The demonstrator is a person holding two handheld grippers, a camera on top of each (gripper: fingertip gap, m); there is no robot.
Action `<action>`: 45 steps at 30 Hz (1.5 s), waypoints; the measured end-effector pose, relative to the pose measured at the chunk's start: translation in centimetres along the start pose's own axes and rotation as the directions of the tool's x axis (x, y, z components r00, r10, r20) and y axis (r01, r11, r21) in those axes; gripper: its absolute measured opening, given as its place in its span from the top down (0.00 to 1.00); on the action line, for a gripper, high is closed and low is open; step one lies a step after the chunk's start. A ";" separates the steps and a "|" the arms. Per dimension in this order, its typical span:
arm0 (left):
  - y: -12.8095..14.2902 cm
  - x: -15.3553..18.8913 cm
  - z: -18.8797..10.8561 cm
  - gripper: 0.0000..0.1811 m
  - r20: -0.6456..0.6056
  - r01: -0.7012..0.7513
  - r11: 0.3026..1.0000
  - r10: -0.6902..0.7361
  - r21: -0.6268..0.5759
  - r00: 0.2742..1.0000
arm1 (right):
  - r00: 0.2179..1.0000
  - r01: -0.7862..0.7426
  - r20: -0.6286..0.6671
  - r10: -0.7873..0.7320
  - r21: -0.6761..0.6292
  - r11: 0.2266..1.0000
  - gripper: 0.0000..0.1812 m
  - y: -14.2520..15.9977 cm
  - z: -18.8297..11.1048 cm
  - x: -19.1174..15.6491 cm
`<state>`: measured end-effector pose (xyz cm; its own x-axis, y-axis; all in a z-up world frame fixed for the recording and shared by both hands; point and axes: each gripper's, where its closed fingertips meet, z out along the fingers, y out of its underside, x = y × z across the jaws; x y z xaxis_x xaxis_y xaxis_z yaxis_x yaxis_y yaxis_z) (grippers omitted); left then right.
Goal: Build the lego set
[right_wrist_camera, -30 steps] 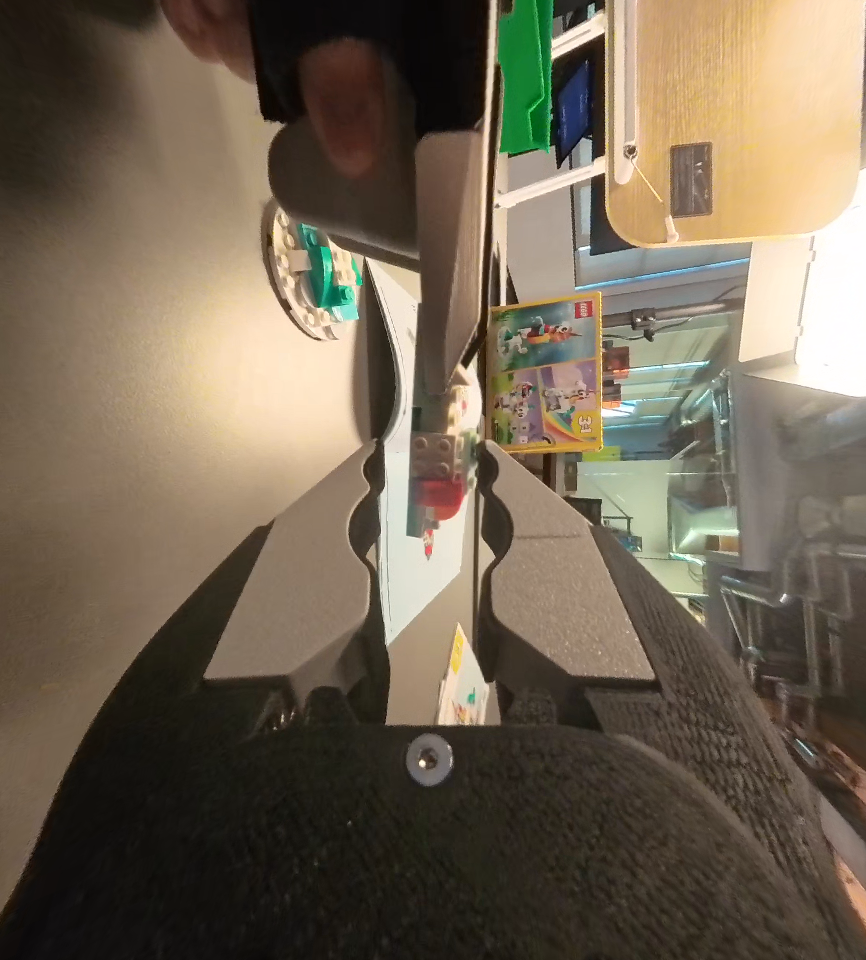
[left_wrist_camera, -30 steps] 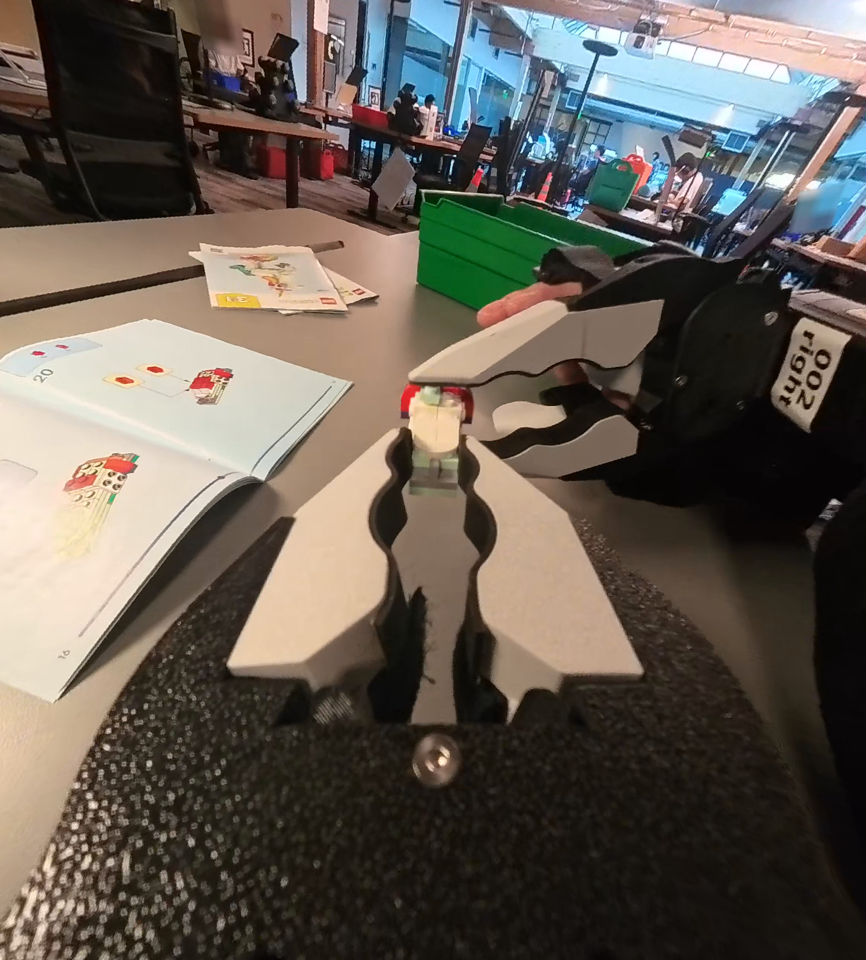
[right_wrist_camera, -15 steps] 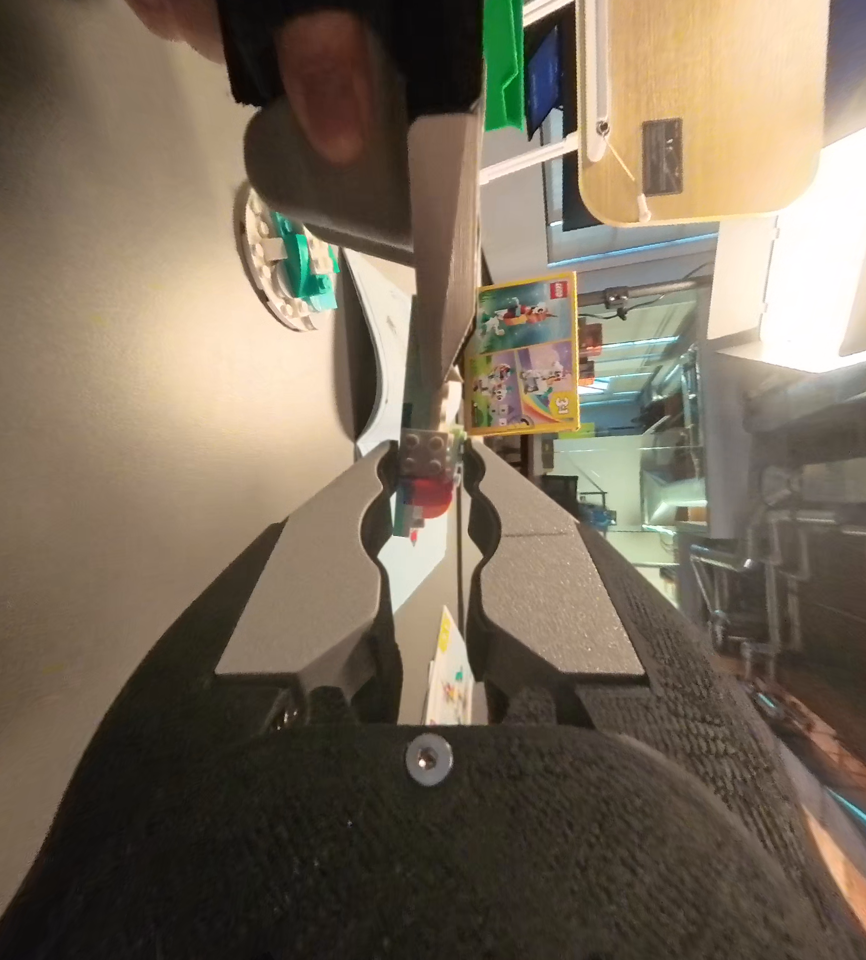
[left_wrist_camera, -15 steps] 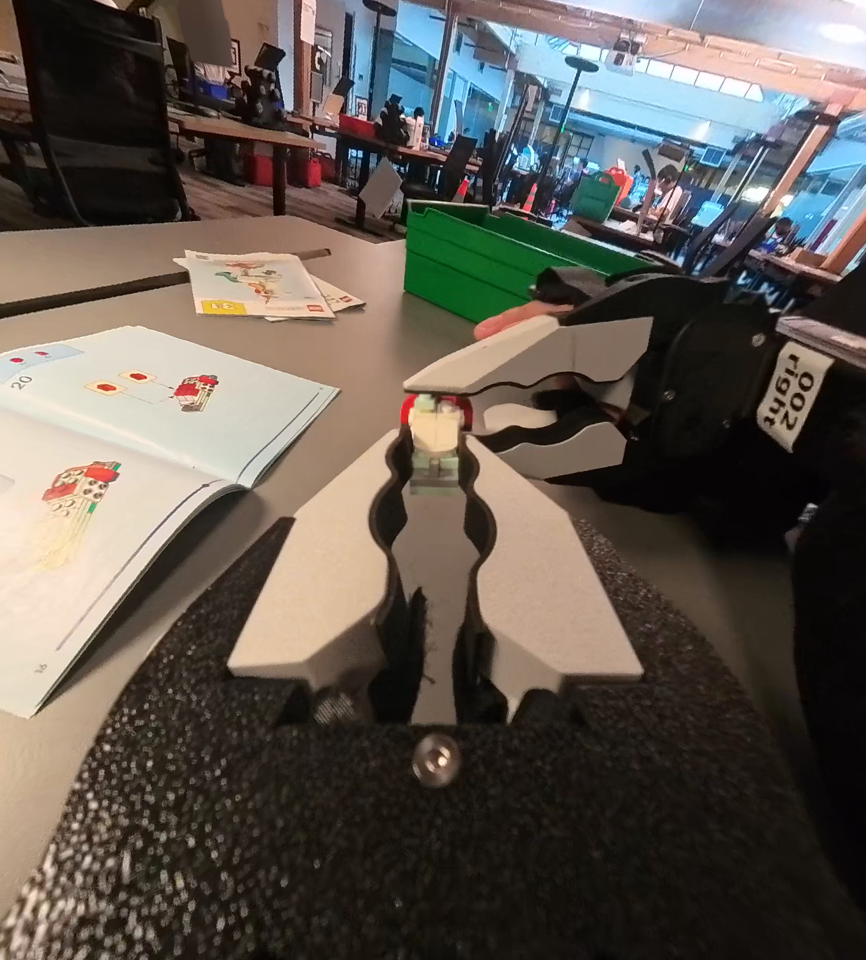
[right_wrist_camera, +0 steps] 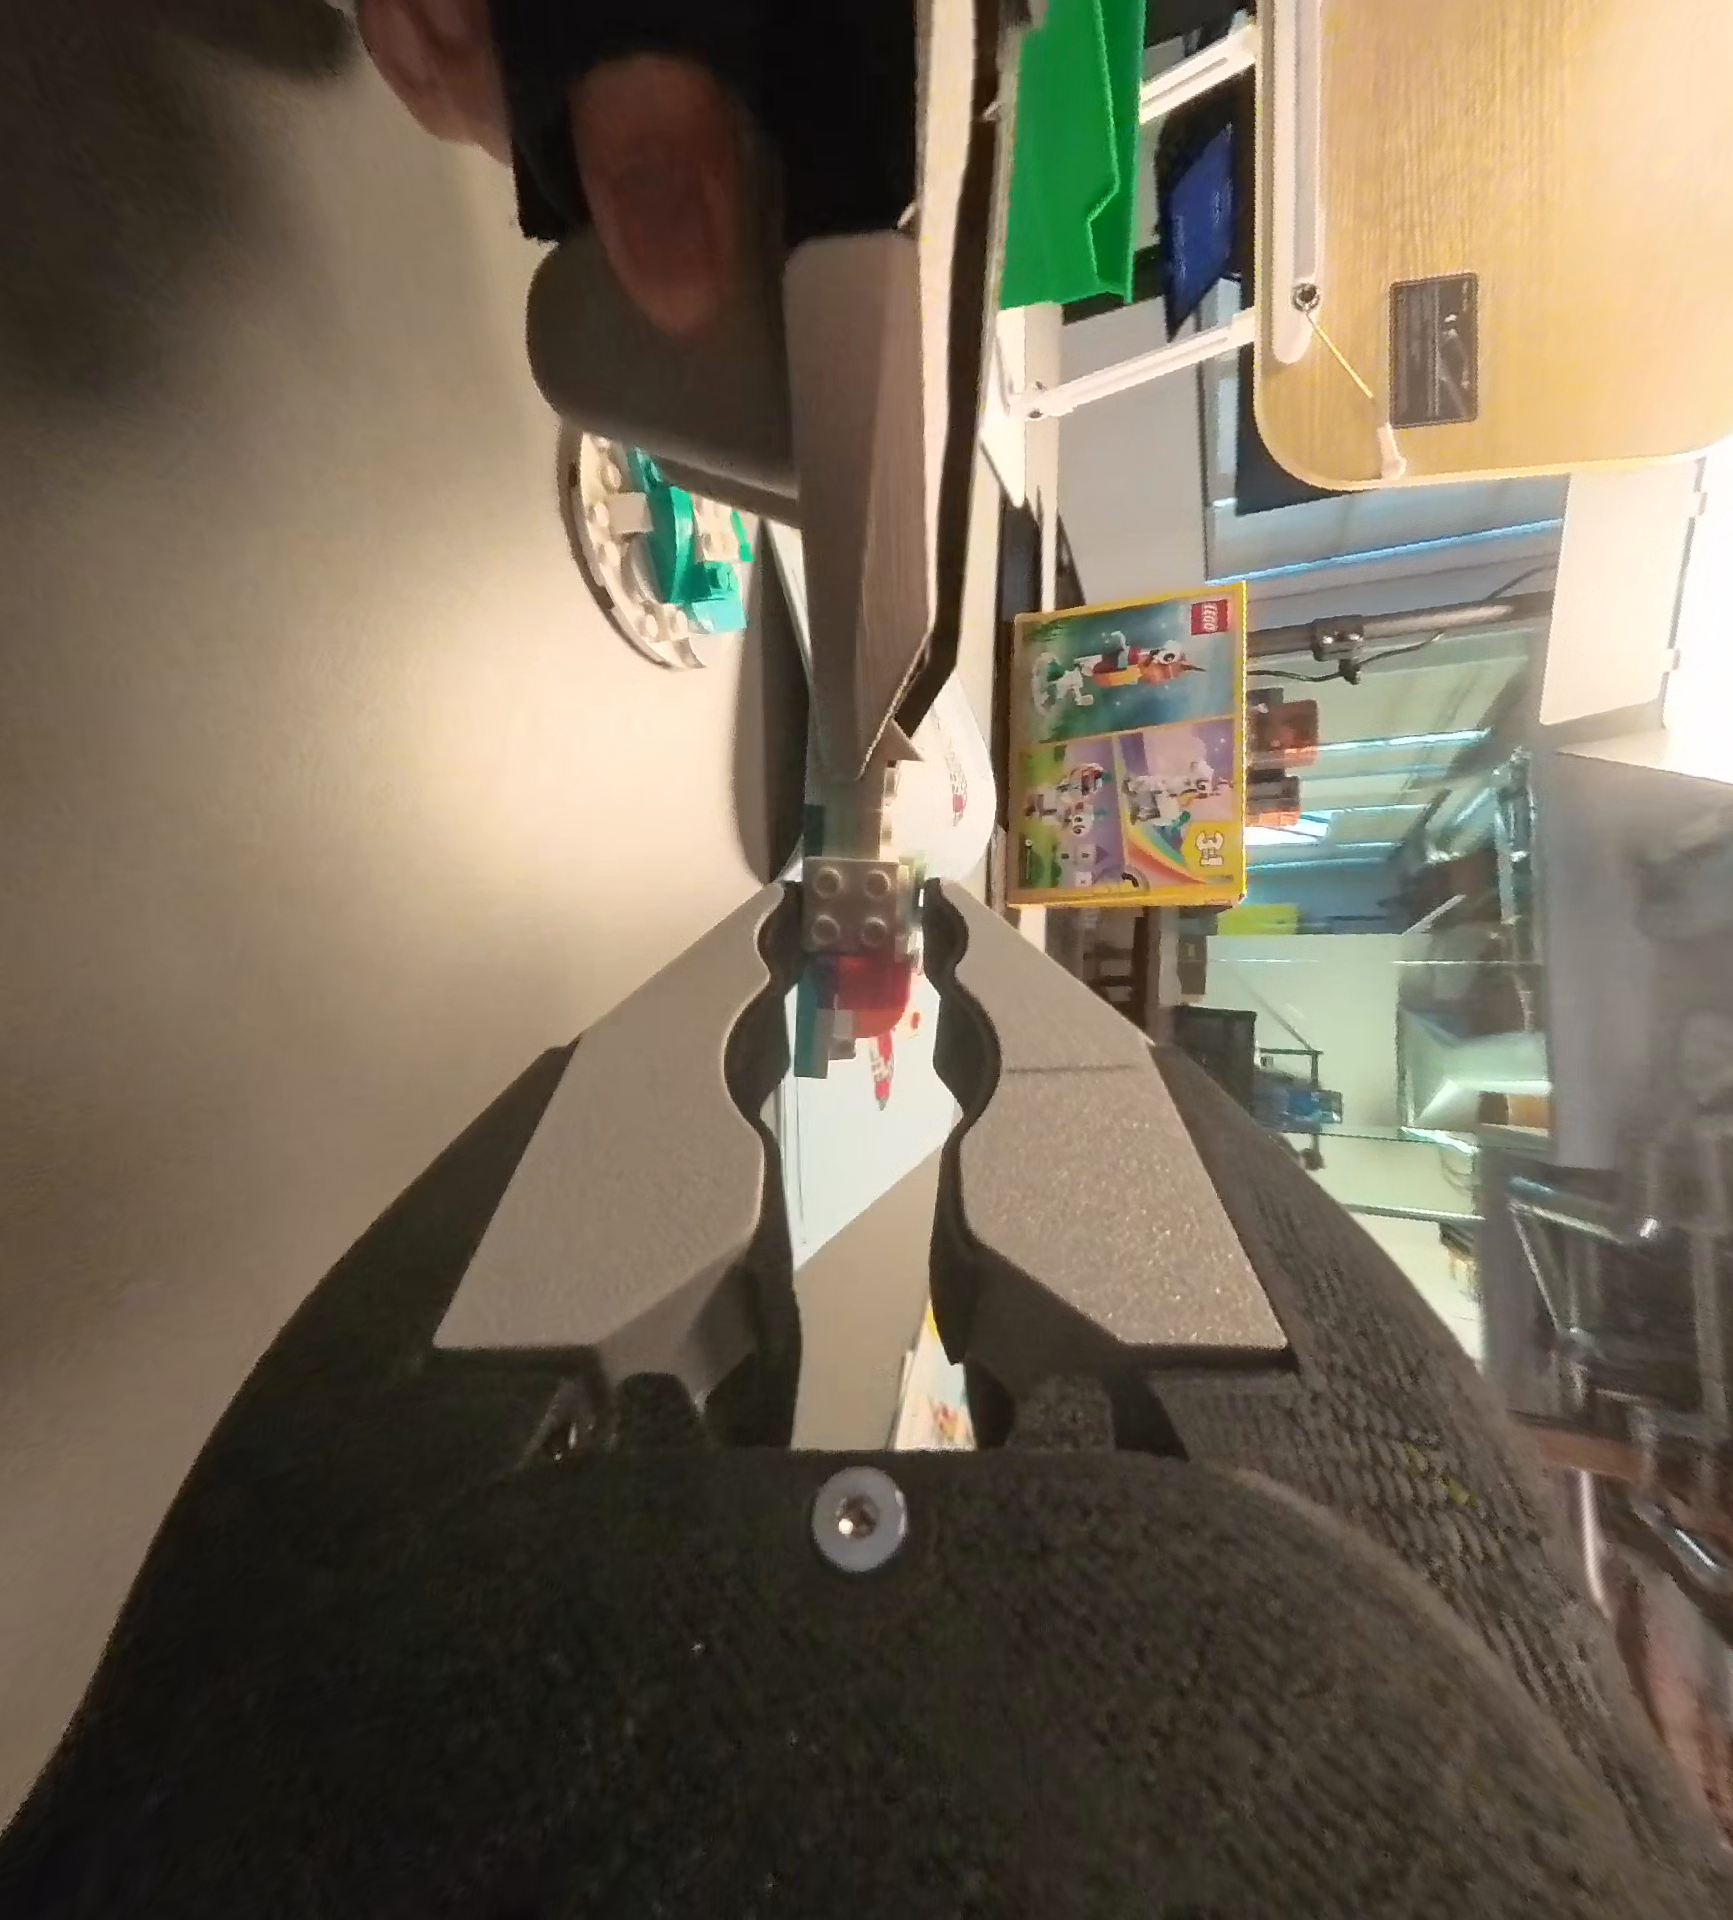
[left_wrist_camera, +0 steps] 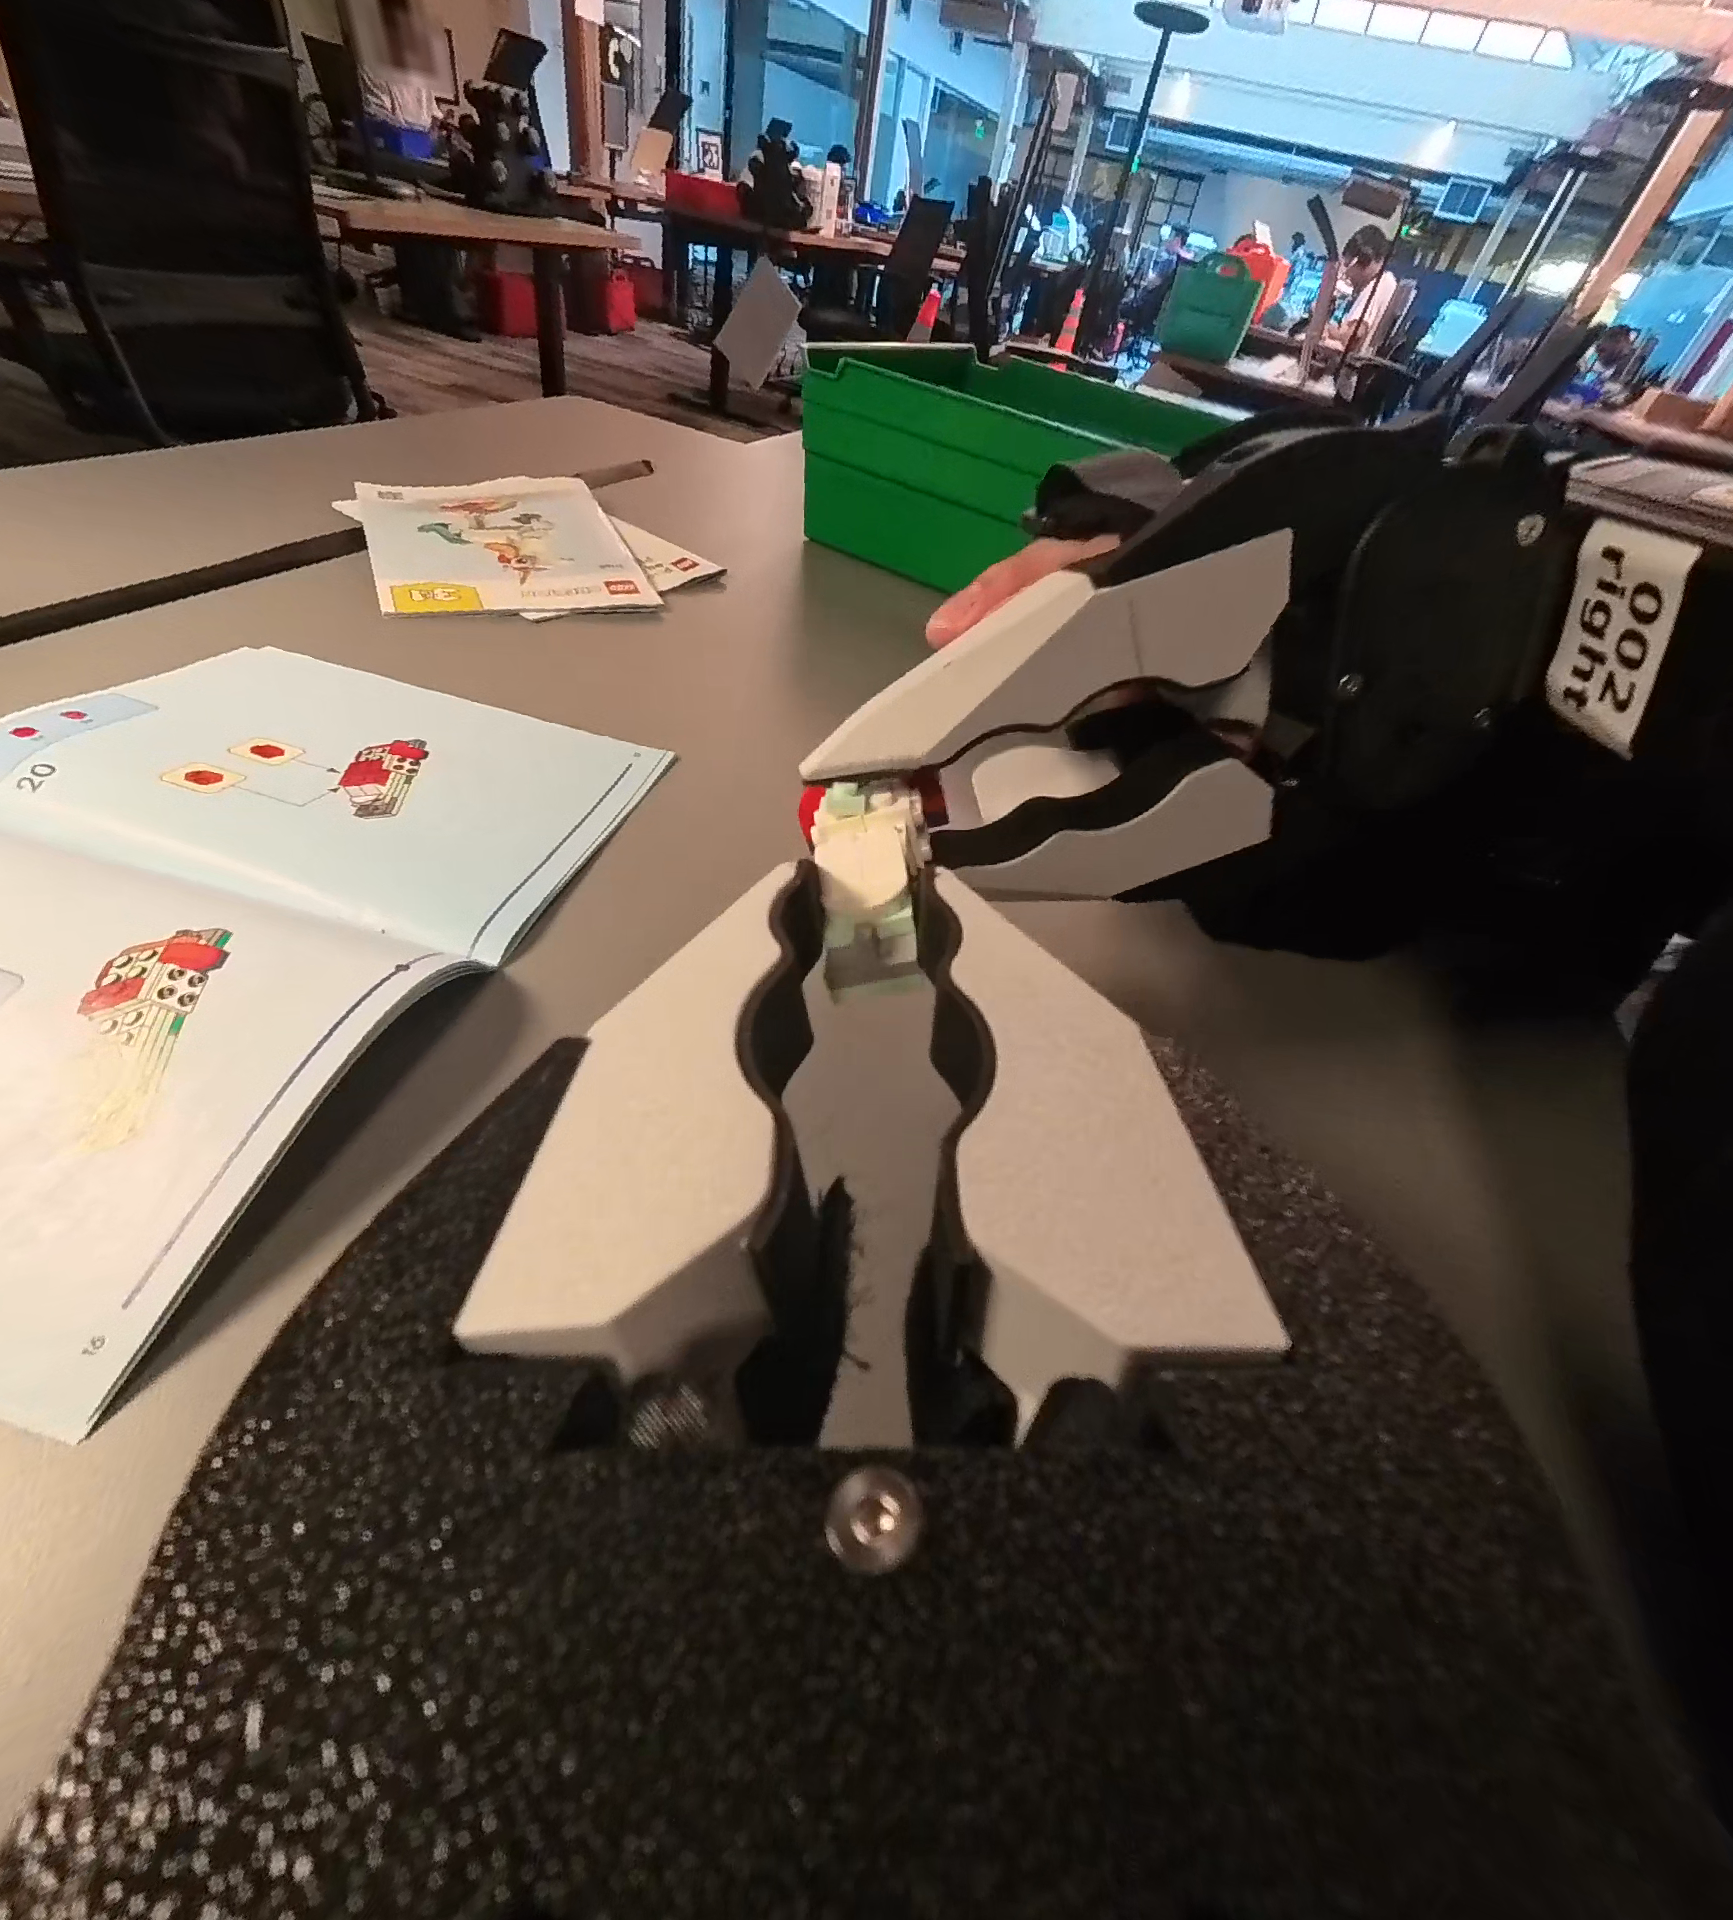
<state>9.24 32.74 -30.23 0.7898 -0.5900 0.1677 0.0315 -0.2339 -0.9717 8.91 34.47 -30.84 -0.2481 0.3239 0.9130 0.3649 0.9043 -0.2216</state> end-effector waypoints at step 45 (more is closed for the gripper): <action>0.4 2.0 -0.2 0.90 0.136 -0.820 0.526 0.851 -0.224 0.508 | 0.984 -0.110 0.151 0.094 0.103 0.989 0.88 -1.3 -1.0 -1.3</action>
<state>10.75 31.33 -30.24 0.5114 -0.3937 -0.7639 -0.7688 0.1876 -0.6113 9.65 32.65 -31.37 -0.3455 0.4455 0.8259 0.2954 0.8870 -0.3549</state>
